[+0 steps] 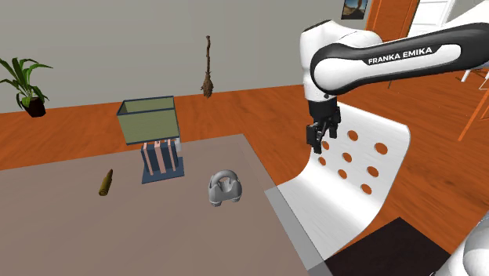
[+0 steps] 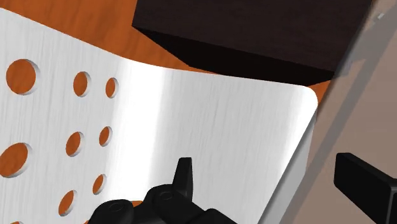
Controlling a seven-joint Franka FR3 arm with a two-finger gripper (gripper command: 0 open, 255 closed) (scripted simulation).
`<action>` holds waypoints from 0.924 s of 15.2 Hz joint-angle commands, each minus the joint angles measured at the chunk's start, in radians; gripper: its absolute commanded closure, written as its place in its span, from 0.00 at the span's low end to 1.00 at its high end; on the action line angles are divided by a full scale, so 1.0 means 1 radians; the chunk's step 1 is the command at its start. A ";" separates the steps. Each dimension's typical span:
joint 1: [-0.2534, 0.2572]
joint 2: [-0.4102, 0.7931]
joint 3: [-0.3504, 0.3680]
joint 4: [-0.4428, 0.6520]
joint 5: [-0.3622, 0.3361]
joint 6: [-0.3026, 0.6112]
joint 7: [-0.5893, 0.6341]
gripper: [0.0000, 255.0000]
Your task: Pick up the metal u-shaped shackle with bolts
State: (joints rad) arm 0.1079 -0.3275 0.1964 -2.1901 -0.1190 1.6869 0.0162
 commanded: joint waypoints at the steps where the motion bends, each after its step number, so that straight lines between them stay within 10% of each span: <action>1: 0.013 0.075 0.021 0.056 -0.015 0.021 -0.009 0.00; 14: 0.127 0.497 0.146 0.401 -0.166 0.079 -0.040 0.00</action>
State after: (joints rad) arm 0.2246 0.1374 0.3351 -1.8124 -0.2693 1.7593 -0.0210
